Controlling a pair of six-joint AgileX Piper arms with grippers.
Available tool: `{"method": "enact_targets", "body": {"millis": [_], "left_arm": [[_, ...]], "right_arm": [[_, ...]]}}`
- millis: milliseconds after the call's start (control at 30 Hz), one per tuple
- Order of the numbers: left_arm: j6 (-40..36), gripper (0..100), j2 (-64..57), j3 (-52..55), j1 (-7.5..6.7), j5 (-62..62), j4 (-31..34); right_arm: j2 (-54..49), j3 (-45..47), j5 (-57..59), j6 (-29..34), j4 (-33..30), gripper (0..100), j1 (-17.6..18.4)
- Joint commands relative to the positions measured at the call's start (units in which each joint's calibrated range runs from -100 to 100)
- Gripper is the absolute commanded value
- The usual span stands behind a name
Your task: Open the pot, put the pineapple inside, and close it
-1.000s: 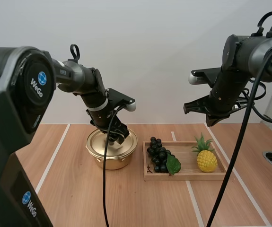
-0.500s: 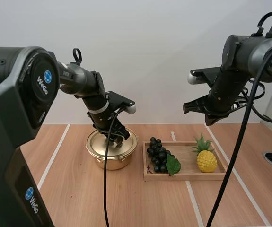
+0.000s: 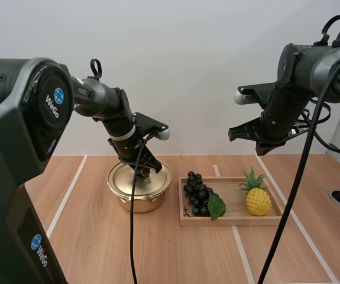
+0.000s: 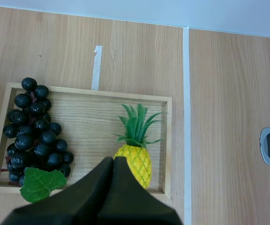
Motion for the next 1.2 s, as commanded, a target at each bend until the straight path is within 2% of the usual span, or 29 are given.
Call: {"method": "enact_targets", "body": {"millis": [0,400,800,900,1033,1167], "left_arm": [[-0.4,0,-1.8,-0.4,-0.18,1.2,1.5],[-1.8,0,-18.0,-5.0,-0.02,-1.6,1.5],[-1.8,0,-33.1,-5.1,3.31,-15.1,1.5],[-1.8,0,-36.4,-5.5,3.29,-20.1,-0.6],[-1.7,0,-39.3,-11.1,3.29,-20.2,-7.2],[-1.7,0,-39.7,-20.3,3.9,-12.4,-13.1]], "right_arm": [[1.3,0.3,0.5,0.5,0.3,0,-0.2],[12.4,0.3,1.0,5.1,-5.6,0,-0.2],[15.8,0.3,-6.3,5.1,-5.5,0,-0.2],[15.8,0.3,-6.8,5.1,-5.5,0,-0.2],[15.8,0.3,-6.9,5.1,-5.6,0,-0.2],[15.8,0.3,-6.9,5.1,-5.6,0,-0.2]]}}
